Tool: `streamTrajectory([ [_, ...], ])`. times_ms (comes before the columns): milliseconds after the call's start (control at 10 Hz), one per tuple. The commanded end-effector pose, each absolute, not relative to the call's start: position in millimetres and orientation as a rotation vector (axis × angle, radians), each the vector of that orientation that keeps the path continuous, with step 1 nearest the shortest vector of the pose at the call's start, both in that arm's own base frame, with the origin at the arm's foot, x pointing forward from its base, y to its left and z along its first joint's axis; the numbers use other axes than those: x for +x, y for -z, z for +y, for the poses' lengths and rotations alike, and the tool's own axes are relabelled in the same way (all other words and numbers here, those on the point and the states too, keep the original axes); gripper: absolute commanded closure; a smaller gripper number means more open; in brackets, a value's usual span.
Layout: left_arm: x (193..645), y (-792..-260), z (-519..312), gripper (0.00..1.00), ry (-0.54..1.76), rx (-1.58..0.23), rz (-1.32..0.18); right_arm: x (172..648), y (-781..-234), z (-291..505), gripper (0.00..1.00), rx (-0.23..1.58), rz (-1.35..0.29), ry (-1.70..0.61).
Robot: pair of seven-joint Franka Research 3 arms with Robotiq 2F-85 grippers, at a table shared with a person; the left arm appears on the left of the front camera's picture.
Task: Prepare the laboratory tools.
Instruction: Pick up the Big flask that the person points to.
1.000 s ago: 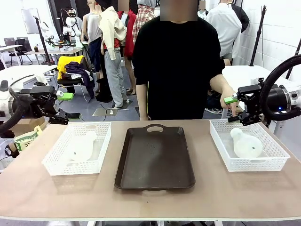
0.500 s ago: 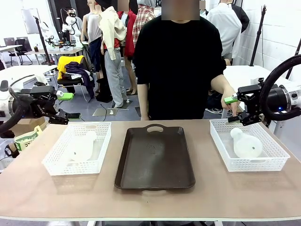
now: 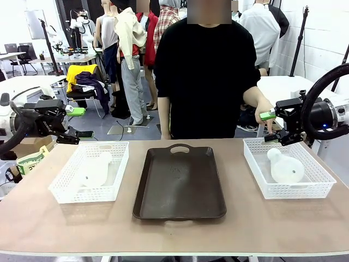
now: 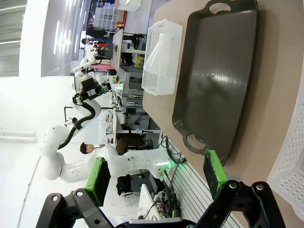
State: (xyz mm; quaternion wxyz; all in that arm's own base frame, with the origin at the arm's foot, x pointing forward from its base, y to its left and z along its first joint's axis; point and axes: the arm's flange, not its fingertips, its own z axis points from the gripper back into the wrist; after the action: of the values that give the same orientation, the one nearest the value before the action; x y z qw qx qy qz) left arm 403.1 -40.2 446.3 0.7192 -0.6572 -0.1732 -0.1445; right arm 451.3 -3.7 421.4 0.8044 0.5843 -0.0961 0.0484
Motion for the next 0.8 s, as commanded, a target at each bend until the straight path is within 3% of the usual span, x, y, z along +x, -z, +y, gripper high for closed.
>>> streamTrajectory([
  [0,403,-448,-39,0.0,0.319,-1.459,-0.387,449,-425,-4,0.0,1.239,-0.191,-0.128],
  [300,403,-448,-39,0.0,0.319,-1.459,-0.387,446,-428,-6,0.0,1.181,-0.174,-0.145],
  [700,403,-448,-39,0.0,0.319,-1.459,-0.387,438,-467,-34,0.0,0.933,-0.283,-0.05],
])
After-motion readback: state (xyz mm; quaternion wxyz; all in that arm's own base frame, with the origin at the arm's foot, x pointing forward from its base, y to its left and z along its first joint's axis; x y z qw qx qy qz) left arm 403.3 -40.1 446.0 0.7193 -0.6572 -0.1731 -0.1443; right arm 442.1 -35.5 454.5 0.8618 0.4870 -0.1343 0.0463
